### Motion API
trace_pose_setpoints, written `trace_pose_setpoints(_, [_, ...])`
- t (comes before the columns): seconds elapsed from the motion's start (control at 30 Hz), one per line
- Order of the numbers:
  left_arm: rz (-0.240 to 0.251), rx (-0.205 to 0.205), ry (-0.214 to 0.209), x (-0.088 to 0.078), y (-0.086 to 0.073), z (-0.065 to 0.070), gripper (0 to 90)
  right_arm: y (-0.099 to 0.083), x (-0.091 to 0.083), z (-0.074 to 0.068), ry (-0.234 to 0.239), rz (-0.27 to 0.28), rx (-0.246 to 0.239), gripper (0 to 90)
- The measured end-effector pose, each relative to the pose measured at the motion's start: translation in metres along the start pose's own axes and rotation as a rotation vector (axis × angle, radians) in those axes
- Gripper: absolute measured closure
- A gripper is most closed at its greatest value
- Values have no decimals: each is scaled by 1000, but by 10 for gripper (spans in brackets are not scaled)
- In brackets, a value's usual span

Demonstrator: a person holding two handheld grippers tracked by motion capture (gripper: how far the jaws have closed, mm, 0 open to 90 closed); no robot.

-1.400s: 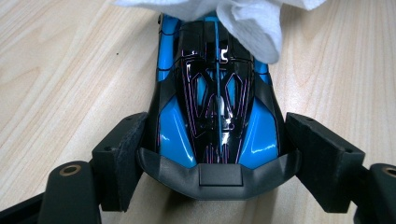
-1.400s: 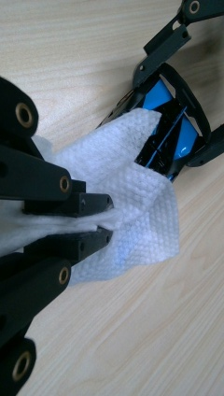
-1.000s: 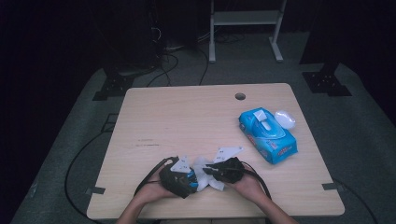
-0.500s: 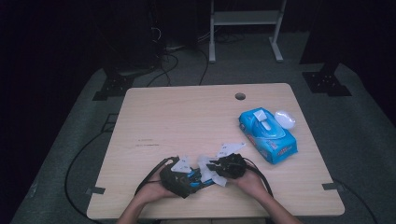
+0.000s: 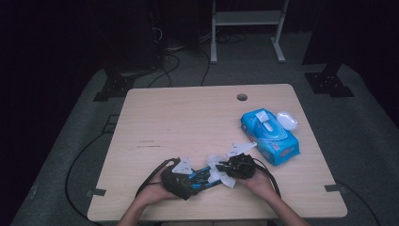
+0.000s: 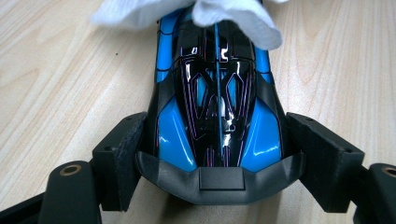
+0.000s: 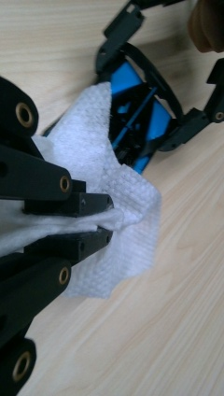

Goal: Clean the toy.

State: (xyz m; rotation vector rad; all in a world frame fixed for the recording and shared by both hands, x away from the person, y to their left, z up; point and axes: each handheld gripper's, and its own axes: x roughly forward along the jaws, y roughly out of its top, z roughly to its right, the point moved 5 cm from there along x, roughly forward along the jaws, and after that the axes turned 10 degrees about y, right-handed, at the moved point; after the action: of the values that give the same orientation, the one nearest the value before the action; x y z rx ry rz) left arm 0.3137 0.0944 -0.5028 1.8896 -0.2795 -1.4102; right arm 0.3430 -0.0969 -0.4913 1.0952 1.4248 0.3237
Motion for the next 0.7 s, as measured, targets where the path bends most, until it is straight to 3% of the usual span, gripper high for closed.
trace_pose_setpoints(0.3, [0, 3, 1, 0, 0, 0, 238, -10, -8, -16, 16, -14, -22, 825])
trace_pose_setpoints(0.47, [2, 3, -3, 1, 0, 0, 237, 5, 4, -27, 56, 18, -40, 825])
trace_pose_setpoints(0.53, [-6, 2, -7, -1, -2, -1, 232, 12, 10, -31, 26, 1, -84, 825])
trace_pose_setpoints(0.57, [-6, 2, -8, -1, -2, -1, 231, 15, 12, -31, 28, 1, -83, 826])
trace_pose_setpoints(0.6, [-4, 5, -1, -1, -2, -1, 233, 17, 13, -31, 35, 5, -74, 826])
trace_pose_setpoints(0.63, [-2, 3, 2, -1, -2, 0, 234, 19, 15, -32, 71, 17, -66, 827])
trace_pose_setpoints(0.7, [-3, 4, -1, 1, -1, 0, 234, 23, 19, -37, 76, 12, -87, 826])
